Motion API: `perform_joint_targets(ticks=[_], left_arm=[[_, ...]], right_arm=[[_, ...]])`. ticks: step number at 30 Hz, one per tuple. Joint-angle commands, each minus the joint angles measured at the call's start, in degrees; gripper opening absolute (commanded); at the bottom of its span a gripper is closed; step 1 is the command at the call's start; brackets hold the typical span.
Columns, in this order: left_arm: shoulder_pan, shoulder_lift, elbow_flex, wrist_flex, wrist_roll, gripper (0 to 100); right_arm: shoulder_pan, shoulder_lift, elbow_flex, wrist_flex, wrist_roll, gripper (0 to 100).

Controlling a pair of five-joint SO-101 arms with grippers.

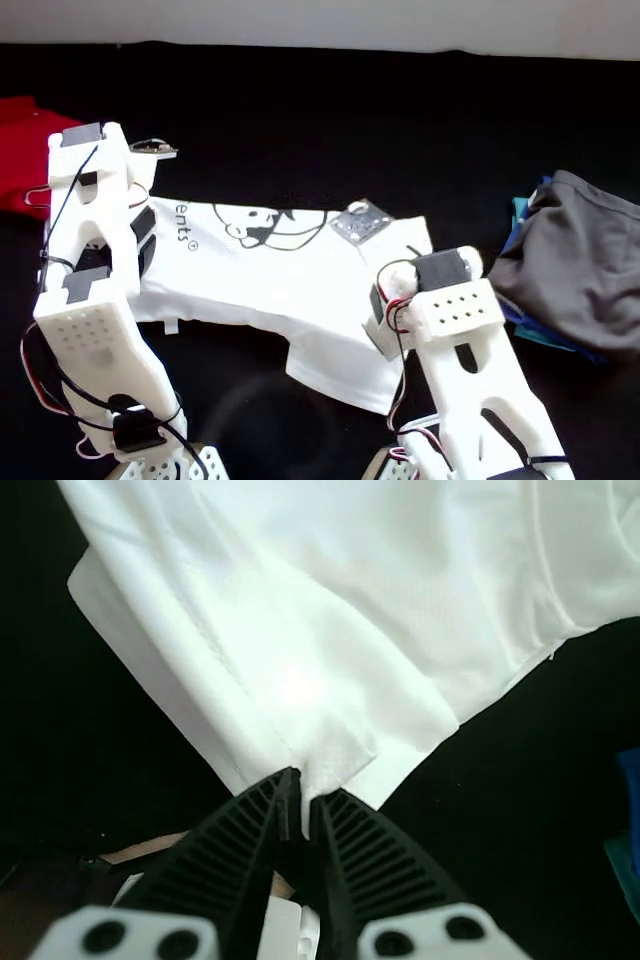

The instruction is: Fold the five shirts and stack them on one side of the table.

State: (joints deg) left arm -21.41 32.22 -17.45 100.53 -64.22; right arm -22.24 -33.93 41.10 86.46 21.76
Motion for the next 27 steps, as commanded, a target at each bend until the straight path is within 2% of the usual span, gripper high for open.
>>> perform_joint_targets(ticks=[1, 6, 10, 12, 18, 22, 24, 27], left_arm=[[-0.7, -0.5, -0.2, 0.4, -1.0, 4], [-2.1, -2.1, -0.2, 0.4, -1.0, 10], [-3.7, -7.2, 0.1, 0.4, -0.7, 14], [-4.3, -9.7, 0.1, 0.4, -0.6, 16], [-4.1, -16.6, 0.1, 0.4, -0.4, 17], [-1.6, -21.6, -0.2, 0.4, 6.0, 16], [1.2, -24.3, 0.2, 0.4, 9.7, 12], [6.8, -27.1, 0.3, 0.5, 14.8, 3]], right_arm=[[-0.7, -1.5, 0.1, 0.0, 0.1, 1.2], [-0.8, -1.5, 0.0, 2.4, 0.0, 4.7], [-0.6, -1.6, -0.1, 6.6, -0.4, 23.9], [-0.6, -1.6, -0.9, 7.9, -0.4, 30.0], [-0.7, -1.5, -10.8, 11.3, -0.4, 30.1], [-0.4, -1.5, -19.8, 14.6, -0.4, 29.4], [1.1, -1.6, -23.5, 14.8, -0.4, 23.9], [6.5, -1.6, -28.8, 14.8, -0.4, 7.5]])
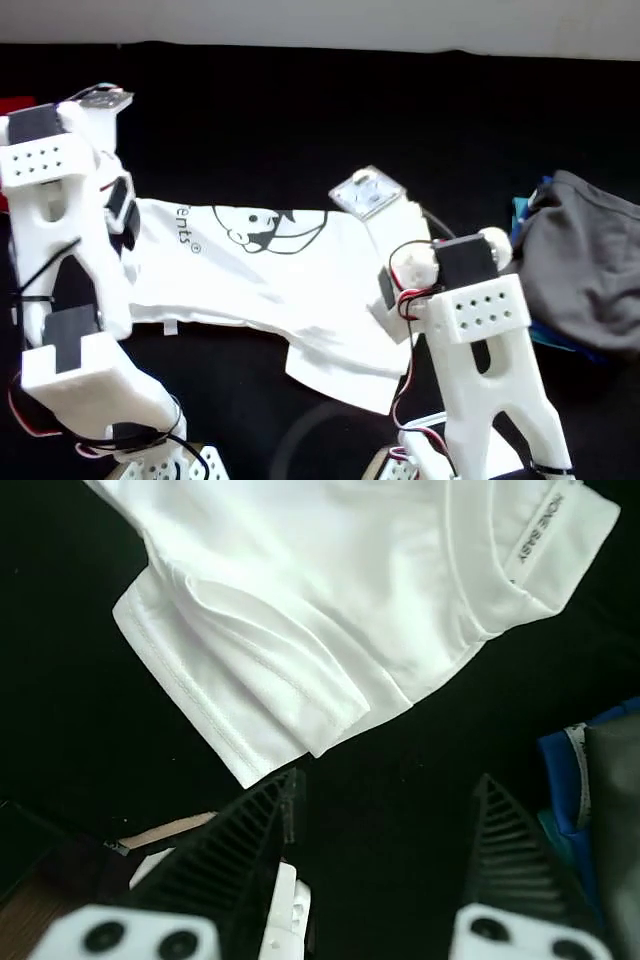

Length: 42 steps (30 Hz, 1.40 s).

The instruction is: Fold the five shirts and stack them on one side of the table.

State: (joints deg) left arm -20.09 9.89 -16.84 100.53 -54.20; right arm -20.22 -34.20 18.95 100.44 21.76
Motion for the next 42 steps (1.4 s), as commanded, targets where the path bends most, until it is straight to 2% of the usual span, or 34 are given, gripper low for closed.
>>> perform_joint_targets(ticks=[1, 6, 13, 17, 19, 22, 28, 42], left_arm=[[7.9, -5.3, -0.3, 0.6, 6.5, 1], [19.9, -5.5, 2.1, 0.7, 12.2, 4], [40.0, -5.4, 8.4, 0.4, 15.6, 6], [49.6, -5.4, 9.7, 0.4, 15.7, 13], [53.3, -5.2, 9.7, -0.3, 18.0, 17], [57.8, -3.0, 9.7, -4.6, 19.4, 17], [61.5, 8.0, 7.0, -6.9, 19.3, 17], [61.7, 20.6, -4.1, -5.3, 19.6, 17]], right_arm=[[7.2, -1.4, -8.5, 0.8, -0.4, 1.9], [21.2, -1.4, -15.1, 0.7, 0.4, 2.2], [38.8, -6.7, -20.1, 0.7, 9.0, 1.9], [46.4, -11.6, -19.9, 0.7, 11.9, 1.9], [48.8, -12.8, -19.8, 0.7, 12.2, 1.9], [50.8, -13.0, -19.8, 0.7, 12.2, 1.9], [51.2, -13.3, -19.8, 0.7, 12.2, 1.9], [51.2, -13.4, -19.8, 0.7, 12.2, 1.9]])
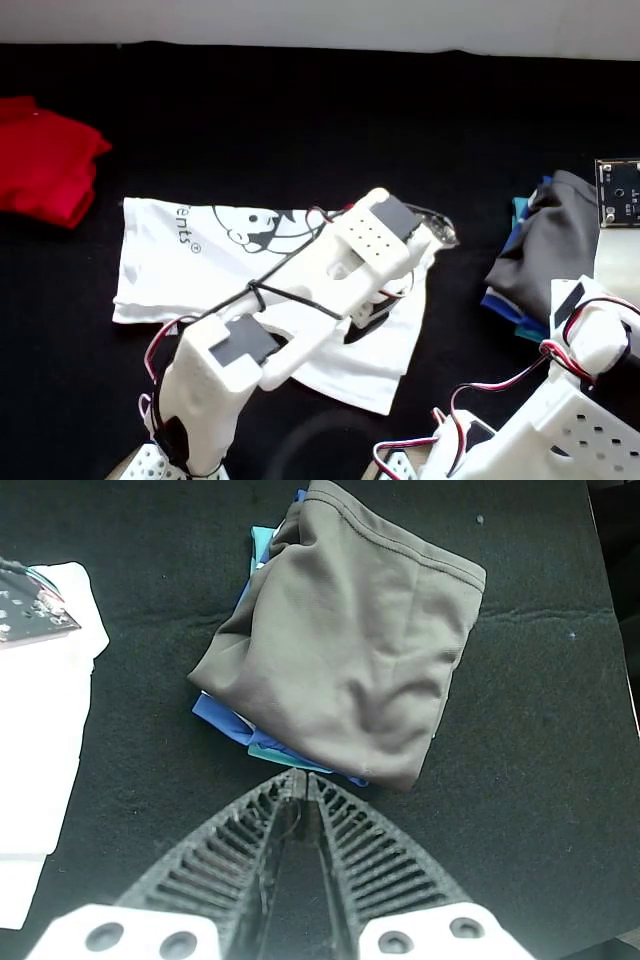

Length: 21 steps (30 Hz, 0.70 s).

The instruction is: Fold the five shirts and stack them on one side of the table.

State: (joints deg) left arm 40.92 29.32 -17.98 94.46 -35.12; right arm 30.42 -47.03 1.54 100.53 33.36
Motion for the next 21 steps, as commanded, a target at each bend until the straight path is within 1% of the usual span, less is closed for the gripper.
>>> perform_joint_targets(ticks=[1, 4, 7, 11, 13, 21], left_arm=[[0.7, 2.1, -3.4, 1.0, 0.5, 17], [0.6, 3.4, -4.3, 1.1, 0.4, 15], [0.8, 3.5, -4.4, 1.3, 0.3, 9], [0.8, 3.5, -4.1, 3.6, -0.2, 1], [0.8, 3.6, -3.9, 4.8, -1.7, 1], [0.3, 3.4, -5.1, 4.9, -1.8, 1]], right_arm=[[0.6, -0.6, -2.4, 0.7, 0.6, 1.9], [0.6, -0.6, -2.4, 0.7, 0.6, 1.9], [0.6, -0.5, -2.4, 0.7, 0.6, 1.9], [0.5, -0.1, -2.4, 0.7, 0.6, 1.9], [0.3, -0.1, -2.4, 0.7, 0.6, 1.9], [0.2, -0.1, -2.4, 0.7, 0.4, 1.9]])
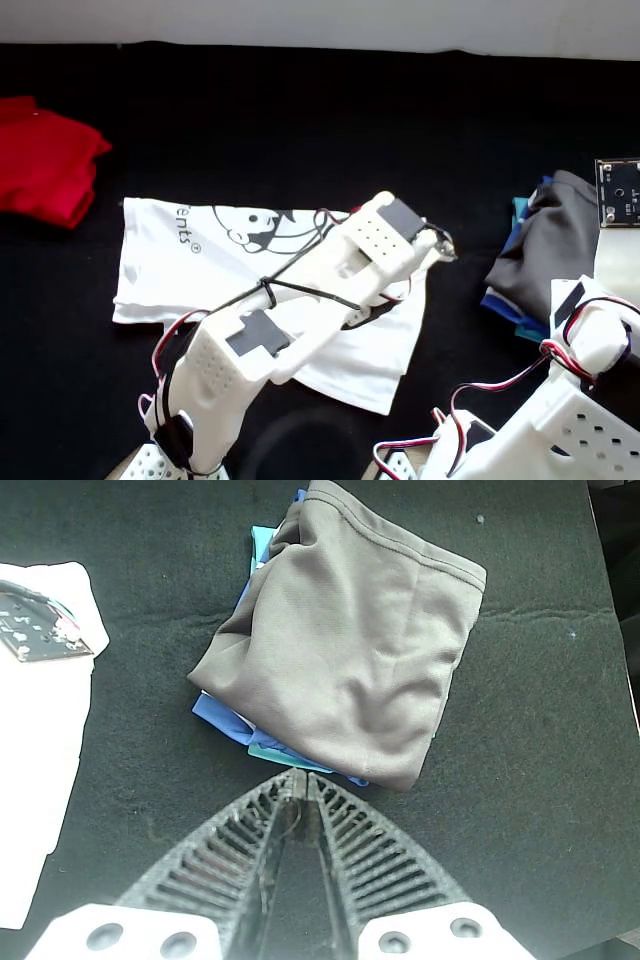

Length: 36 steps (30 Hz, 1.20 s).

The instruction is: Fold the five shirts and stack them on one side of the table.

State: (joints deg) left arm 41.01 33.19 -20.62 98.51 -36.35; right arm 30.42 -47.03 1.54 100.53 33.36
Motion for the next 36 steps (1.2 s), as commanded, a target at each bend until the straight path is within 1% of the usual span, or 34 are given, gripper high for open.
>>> perform_joint_targets(ticks=[1, 4, 8, 13, 17, 24, 31, 34, 36], left_arm=[[-0.2, -0.5, -2.9, 0.9, -0.5, 1], [-1.0, -0.4, -3.6, 1.1, -0.5, 2], [-2.9, -0.6, -3.7, 1.2, 0.7, 15], [-2.7, -0.5, -3.4, 2.3, 1.5, 16], [-2.9, 0.2, -3.3, 2.3, 1.5, 16], [-1.9, 0.7, -3.0, 2.3, 1.5, 15], [-0.1, 7.8, -3.7, 2.5, 1.4, 4], [-0.2, 6.5, -3.7, 2.5, 1.4, 1], [-0.5, 4.6, -3.7, 2.5, 1.4, 1]], right_arm=[[0.2, -0.1, -2.4, 0.7, 0.5, 1.9], [0.2, -0.1, -2.4, 0.7, 0.5, 1.9], [0.1, -0.1, -2.4, 0.7, 0.5, 1.9], [0.1, -0.1, -2.4, 0.7, 0.5, 1.9], [0.1, -0.4, 0.7, 0.7, 0.5, 1.9], [0.1, -0.6, 2.0, 0.7, 0.4, 1.9], [0.1, -0.6, 2.0, 0.7, 0.5, 1.9], [0.1, -0.6, 2.1, 0.7, 0.5, 1.9], [0.1, -0.6, 2.1, 0.7, 0.5, 1.9]])
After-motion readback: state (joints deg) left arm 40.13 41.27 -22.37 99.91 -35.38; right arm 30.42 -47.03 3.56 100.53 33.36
